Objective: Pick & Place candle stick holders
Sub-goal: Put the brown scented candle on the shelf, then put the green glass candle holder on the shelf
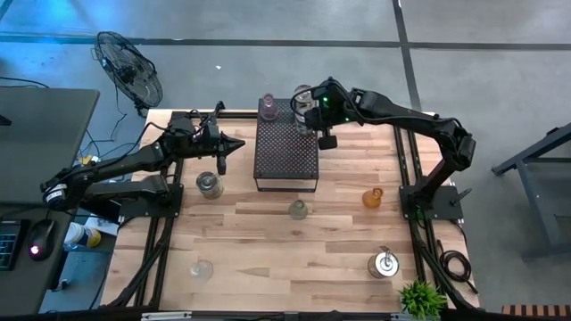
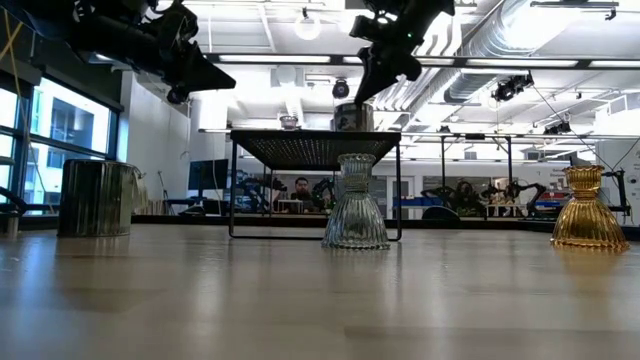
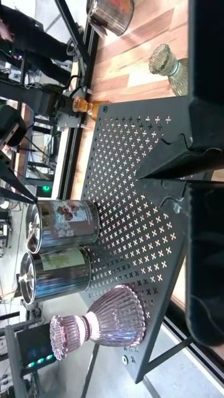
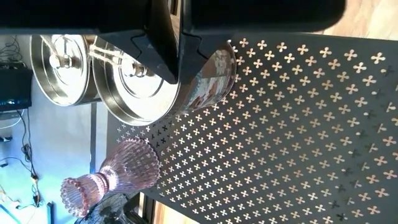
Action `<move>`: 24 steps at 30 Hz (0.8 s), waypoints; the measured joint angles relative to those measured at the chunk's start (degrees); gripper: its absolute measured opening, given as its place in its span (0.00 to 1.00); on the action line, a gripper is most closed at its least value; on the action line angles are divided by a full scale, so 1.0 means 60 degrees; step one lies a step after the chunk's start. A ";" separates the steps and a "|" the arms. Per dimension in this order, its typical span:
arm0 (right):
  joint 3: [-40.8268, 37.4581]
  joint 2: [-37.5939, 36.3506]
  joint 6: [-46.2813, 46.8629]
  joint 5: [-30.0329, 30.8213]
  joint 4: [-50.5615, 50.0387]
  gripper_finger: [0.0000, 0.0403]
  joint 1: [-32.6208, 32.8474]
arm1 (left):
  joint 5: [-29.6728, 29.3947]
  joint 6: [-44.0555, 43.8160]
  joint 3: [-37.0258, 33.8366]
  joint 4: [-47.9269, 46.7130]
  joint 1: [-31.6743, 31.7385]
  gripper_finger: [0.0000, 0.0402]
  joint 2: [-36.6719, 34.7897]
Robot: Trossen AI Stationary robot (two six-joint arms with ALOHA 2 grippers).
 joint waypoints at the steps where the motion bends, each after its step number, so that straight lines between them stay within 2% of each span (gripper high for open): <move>1: 0.0000 0.0000 0.0004 0.0013 0.0035 0.01 0.0000 | -0.0001 -0.0037 0.0000 -0.0002 0.0001 0.00 0.0000; 6: 0.0000 0.0000 0.0014 0.0034 0.0121 0.06 -0.0007 | -0.0004 -0.0097 0.0000 -0.0004 0.0000 0.00 0.0000; 14: 0.0000 0.0000 0.0350 0.0053 0.0265 0.23 0.0062 | -0.0005 -0.0093 0.0000 -0.0004 0.0004 0.00 0.0000; 18: -0.0004 -0.0249 0.0369 0.0717 0.0564 0.30 0.0433 | -0.0004 -0.0090 0.0004 -0.0078 0.0001 0.00 -0.0004; 22: 0.0000 -0.0848 0.0684 0.1633 0.0510 0.32 0.0977 | -0.0007 -0.0086 0.0004 -0.0538 0.0002 0.00 -0.0004; 24: 0.0000 -0.1170 0.1458 0.1559 -0.0059 0.29 0.1180 | -0.0014 -0.0086 0.0004 -0.0894 0.0004 0.00 -0.0004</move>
